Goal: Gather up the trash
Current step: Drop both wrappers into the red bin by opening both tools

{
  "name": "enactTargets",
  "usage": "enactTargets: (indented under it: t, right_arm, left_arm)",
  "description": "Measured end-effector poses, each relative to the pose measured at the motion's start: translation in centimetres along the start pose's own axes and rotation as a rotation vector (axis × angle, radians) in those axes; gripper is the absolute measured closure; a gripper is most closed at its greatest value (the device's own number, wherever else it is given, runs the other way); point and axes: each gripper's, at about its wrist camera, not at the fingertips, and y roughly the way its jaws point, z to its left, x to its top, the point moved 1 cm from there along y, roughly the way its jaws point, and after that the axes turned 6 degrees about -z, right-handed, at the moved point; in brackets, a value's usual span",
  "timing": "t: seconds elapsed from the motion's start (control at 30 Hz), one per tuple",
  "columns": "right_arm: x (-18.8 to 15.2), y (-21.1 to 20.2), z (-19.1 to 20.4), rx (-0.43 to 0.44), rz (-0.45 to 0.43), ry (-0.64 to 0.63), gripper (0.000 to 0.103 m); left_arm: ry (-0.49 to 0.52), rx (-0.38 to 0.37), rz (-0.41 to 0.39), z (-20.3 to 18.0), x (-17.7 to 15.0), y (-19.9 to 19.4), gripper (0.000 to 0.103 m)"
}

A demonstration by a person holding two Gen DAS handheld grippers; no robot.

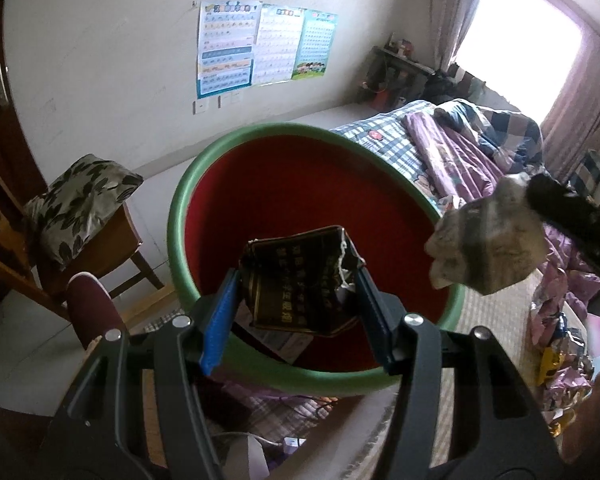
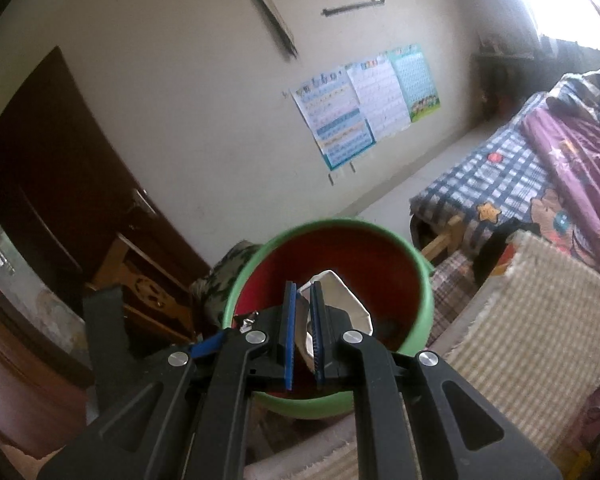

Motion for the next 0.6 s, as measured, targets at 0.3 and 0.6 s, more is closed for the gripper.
enactTargets:
  t: [0.3,0.6]
  right_arm:
    - [-1.8,2.0,-1.1,-0.021,0.066,0.048,0.093]
    - [-1.7,0.9,-1.1,-0.04,0.029,0.052,0.069]
  left_arm:
    - [0.014,0.005,0.02,-0.4,-0.4,0.7,0.048]
    - [0.008,0.012,0.027,-0.2,-0.5,1.2,0.033]
